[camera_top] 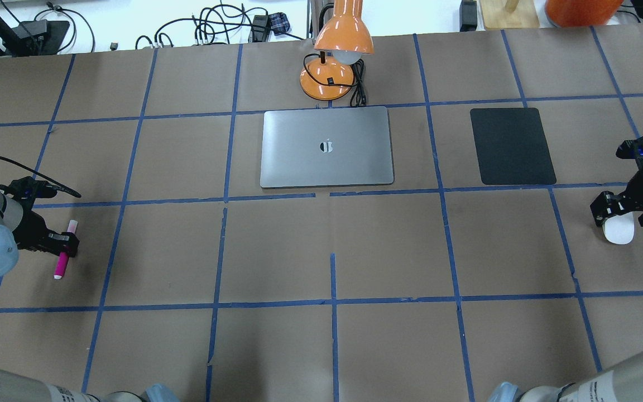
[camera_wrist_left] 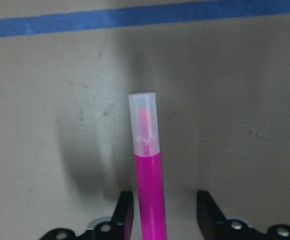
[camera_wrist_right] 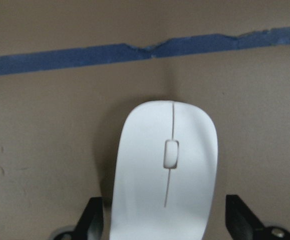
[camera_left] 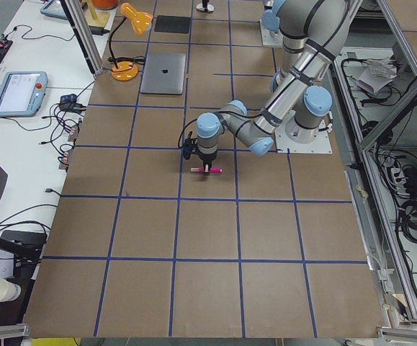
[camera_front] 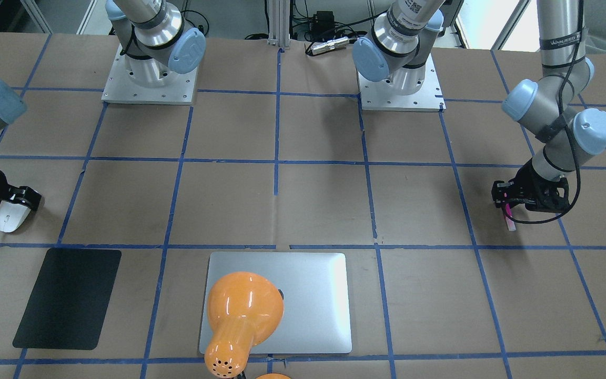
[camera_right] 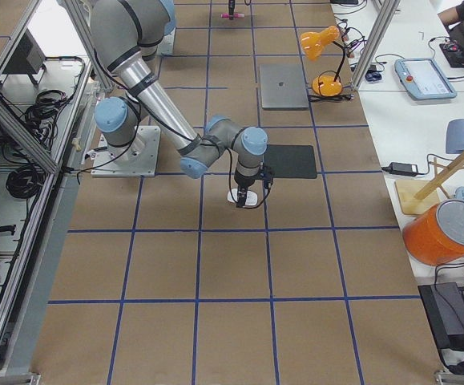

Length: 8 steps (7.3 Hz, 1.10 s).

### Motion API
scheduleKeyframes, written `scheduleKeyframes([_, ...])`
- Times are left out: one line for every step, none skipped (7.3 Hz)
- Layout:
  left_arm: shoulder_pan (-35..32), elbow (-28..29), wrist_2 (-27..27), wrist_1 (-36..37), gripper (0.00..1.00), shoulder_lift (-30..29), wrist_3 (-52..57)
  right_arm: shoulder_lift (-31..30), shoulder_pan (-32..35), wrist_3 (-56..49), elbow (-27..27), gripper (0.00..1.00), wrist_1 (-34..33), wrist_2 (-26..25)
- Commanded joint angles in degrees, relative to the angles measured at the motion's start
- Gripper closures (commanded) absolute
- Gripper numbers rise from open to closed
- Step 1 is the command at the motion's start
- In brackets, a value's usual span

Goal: Place pen and mouse around notebook

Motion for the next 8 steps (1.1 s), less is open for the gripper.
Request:
scheduleKeyframes([-0.05, 0.11, -0.15, 0.19, 1.0, 0.27, -0.02, 0.09, -0.01, 0.08, -0.17, 0.45, 0.02, 0.0])
scheduleKeyframes([-0.49, 0.19, -0.07, -0.15, 1.0, 0.71, -0.72, -0.78, 0.08, 0.51, -0.87, 0.54, 0.37, -0.17])
scheduleKeyframes([-1.36, 0.54, 0.02, -0.68, 1.0, 1.5, -3.6, -1.48, 0.78, 0.78, -4.01, 0.62, 1.42, -0.52])
scheduleKeyframes([-2.85, 1.33, 0.63, -1.73, 1.0, 2.72, -8.07, -1.58, 1.83, 1.04, -8.39, 0.63, 7.95, 0.09])
scheduleKeyframes([-4.6, 2.9, 0.81, -6.61, 1.0, 4.39, -12.2, -1.14, 5.15, 4.35, -12.61, 0.63, 11.93, 0.09])
scheduleKeyframes([-5.4, 4.4, 0.73, -10.66, 1.0, 5.62, -16.24, -0.53, 9.18, 5.86, -15.7, 0.61, 12.5, 0.7])
scheduleKeyframes([-5.76, 4.41, 0.12, -12.7, 1.0, 6.77, -22.55, 0.08, 13.92, 7.71, -17.73, 0.61, 14.59, 2.97])
scheduleKeyframes([-8.55, 4.59, -1.28, -13.6, 1.0, 7.56, -31.05, 2.35, 17.36, 14.43, -20.01, 0.6, 15.22, 4.99])
